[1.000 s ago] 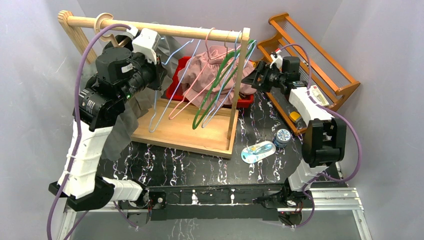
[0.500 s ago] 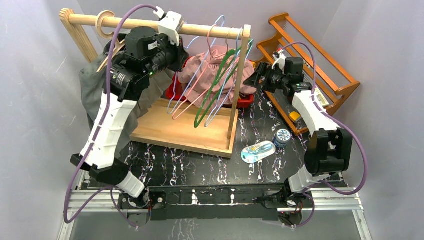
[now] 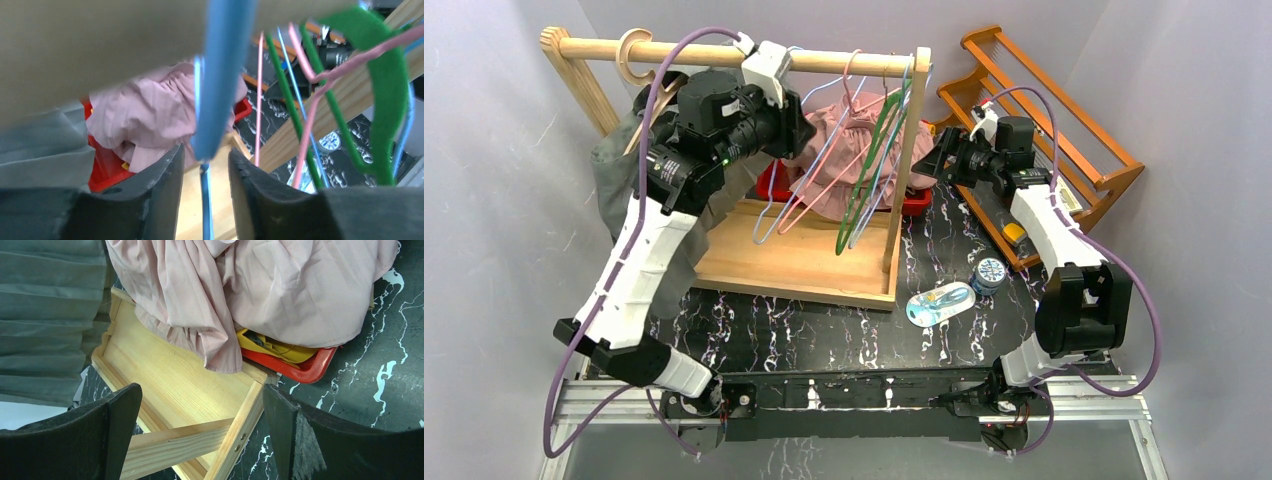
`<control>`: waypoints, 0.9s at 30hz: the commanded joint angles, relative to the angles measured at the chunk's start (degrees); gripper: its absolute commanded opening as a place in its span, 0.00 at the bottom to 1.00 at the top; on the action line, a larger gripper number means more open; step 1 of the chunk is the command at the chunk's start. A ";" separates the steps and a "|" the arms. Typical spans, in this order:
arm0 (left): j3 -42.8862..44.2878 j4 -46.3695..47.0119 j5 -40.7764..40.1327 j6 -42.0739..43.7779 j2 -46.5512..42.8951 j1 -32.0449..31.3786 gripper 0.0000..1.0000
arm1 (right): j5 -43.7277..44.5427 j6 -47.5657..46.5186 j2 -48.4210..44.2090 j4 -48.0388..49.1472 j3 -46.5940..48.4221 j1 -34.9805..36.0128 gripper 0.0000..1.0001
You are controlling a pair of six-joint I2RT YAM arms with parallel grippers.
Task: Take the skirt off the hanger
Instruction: Place the hanger at the clothesline, then pick up the hanger from the clothesline.
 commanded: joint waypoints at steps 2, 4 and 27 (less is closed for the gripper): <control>-5.08 -1.48 -1.30 -1.15 -5.72 -0.04 0.55 | -1.96 0.07 -2.92 2.45 -0.70 -0.22 0.98; -6.91 -2.70 -3.36 -1.13 -8.44 -0.04 0.67 | -2.01 -0.20 -3.24 2.29 -0.93 -0.23 0.98; 4.76 -17.98 -34.09 2.25 -12.10 -0.02 0.98 | -7.98 0.22 -5.84 4.59 -2.43 -0.26 0.98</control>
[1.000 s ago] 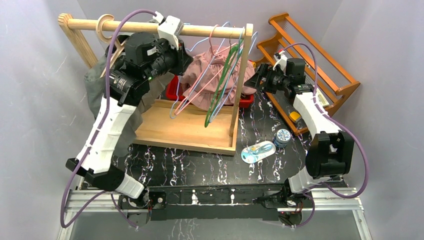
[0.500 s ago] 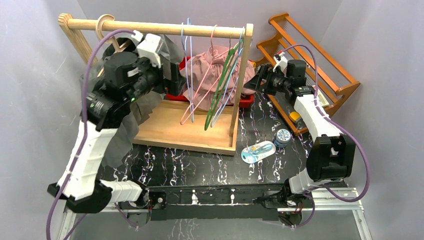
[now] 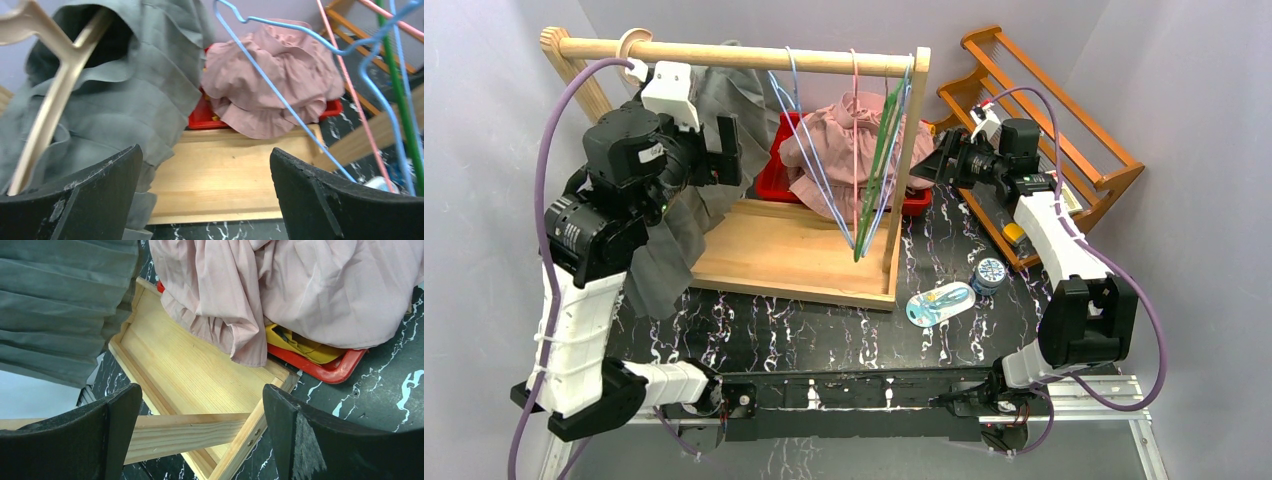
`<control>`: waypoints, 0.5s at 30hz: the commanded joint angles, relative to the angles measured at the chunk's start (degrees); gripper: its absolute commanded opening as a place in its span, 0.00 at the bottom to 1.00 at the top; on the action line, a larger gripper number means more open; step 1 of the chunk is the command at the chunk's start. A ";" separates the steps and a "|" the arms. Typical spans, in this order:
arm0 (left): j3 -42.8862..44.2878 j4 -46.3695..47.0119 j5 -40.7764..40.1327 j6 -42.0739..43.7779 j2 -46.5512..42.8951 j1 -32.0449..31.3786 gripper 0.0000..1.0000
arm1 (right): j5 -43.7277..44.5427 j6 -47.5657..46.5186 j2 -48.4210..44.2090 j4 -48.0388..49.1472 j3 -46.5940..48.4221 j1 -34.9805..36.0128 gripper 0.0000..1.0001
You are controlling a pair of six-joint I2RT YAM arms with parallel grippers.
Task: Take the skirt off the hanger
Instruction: Pick up the hanger from the clothesline.
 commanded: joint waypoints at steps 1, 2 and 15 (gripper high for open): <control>3.27 1.09 -10.03 4.42 2.83 0.02 0.98 | -3.17 0.58 -2.58 3.50 -0.40 -0.24 0.98; 4.52 1.15 -10.91 5.48 4.21 -0.02 0.98 | -3.35 0.73 -2.82 3.65 -0.55 -0.23 0.98; 7.57 11.49 -19.76 22.43 9.78 3.65 0.98 | -5.47 2.27 -4.02 5.30 -1.85 -0.23 0.98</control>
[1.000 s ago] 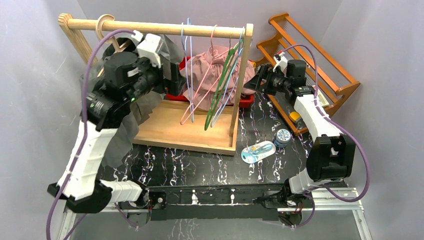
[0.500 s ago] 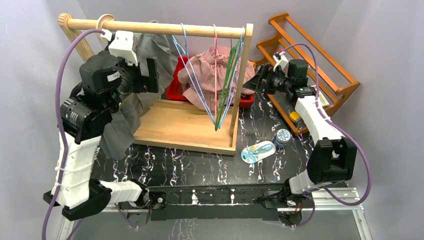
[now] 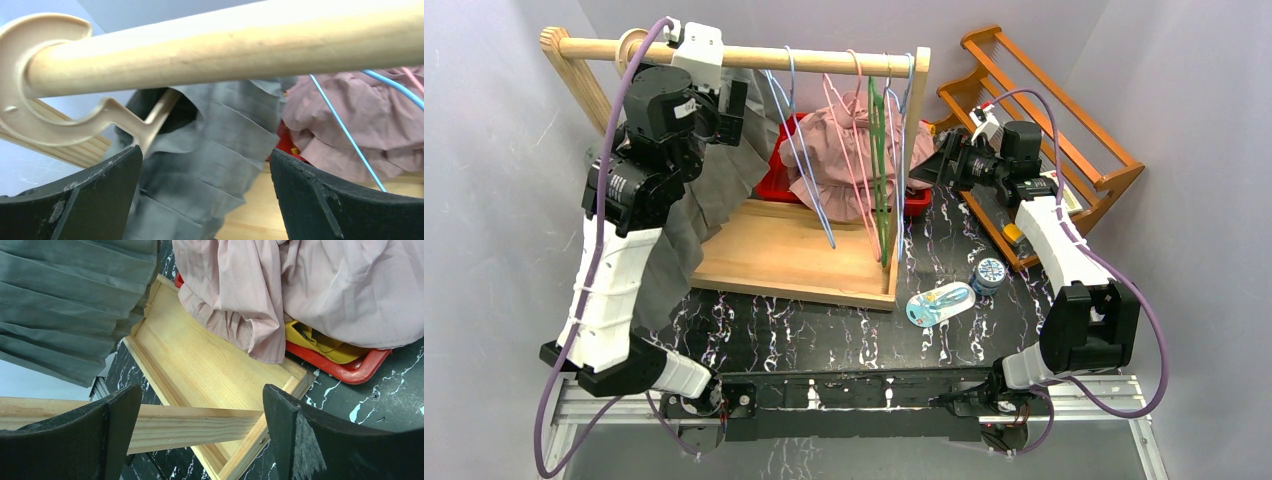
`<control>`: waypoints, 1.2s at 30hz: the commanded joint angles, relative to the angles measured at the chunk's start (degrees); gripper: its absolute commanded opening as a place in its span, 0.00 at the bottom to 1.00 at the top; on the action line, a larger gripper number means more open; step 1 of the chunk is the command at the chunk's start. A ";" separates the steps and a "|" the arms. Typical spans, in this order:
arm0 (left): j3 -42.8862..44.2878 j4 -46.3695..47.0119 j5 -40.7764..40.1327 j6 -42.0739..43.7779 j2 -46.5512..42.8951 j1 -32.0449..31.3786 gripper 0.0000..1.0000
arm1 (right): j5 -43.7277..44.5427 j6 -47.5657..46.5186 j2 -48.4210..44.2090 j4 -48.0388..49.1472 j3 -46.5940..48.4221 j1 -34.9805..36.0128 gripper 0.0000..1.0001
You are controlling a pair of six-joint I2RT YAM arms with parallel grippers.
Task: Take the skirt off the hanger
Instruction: Pick up the hanger from the clothesline.
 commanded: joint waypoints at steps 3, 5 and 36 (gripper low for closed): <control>-2.92 6.61 -1.16 7.85 -1.78 7.26 0.98 | -1.90 0.72 -2.29 2.96 0.10 -0.22 0.98; -5.01 7.02 1.63 6.99 -2.19 10.30 0.98 | -1.85 0.72 -2.37 2.90 0.09 -0.23 0.99; -9.84 3.02 27.38 -14.43 -1.87 20.64 0.36 | -2.16 0.73 -2.12 2.53 0.54 -0.16 0.98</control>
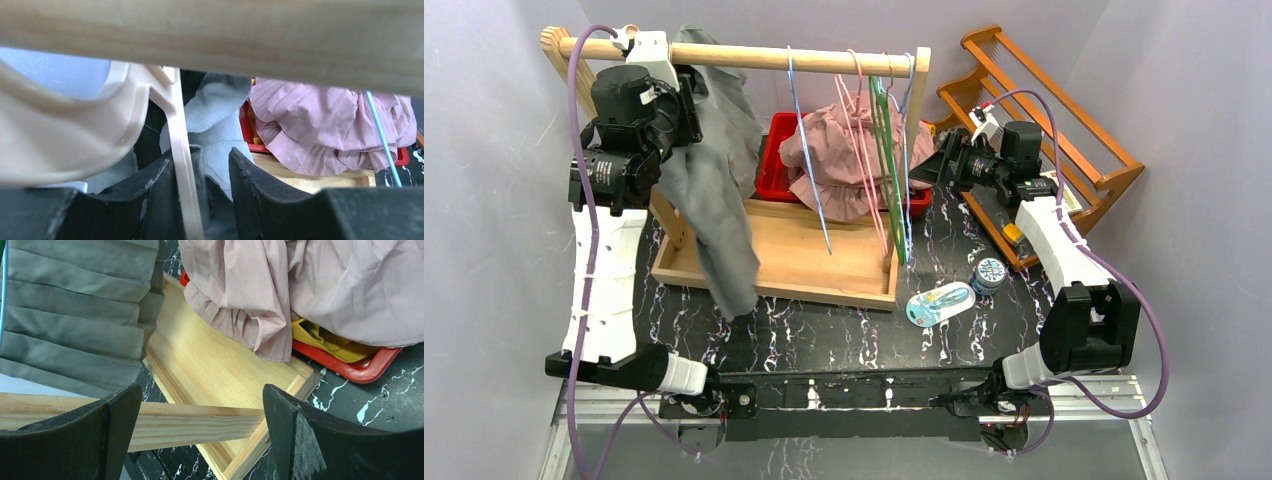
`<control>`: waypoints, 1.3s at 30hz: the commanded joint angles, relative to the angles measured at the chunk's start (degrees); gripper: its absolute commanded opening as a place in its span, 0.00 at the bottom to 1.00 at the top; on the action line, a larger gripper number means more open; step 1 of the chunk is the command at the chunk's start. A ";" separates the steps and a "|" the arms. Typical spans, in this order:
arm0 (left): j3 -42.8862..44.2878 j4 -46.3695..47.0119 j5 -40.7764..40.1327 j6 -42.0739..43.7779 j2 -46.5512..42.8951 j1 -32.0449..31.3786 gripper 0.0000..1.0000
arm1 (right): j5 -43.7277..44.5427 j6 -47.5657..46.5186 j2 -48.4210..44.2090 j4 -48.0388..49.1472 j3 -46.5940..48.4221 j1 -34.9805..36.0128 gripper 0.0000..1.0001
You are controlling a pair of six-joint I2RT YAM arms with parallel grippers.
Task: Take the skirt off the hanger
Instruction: Pick up the hanger from the clothesline.
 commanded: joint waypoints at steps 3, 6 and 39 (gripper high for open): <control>-0.48 0.74 2.08 -0.92 -0.86 0.08 0.32 | -0.96 -0.29 -2.01 2.41 0.73 -0.21 0.98; -0.04 0.95 2.10 -0.87 -1.51 0.05 0.22 | -1.04 -0.20 -2.01 2.40 0.97 -0.18 0.98; -9.79 3.94 4.33 0.64 -20.96 -7.24 0.00 | 3.25 -3.08 1.77 -1.16 2.73 -0.15 0.98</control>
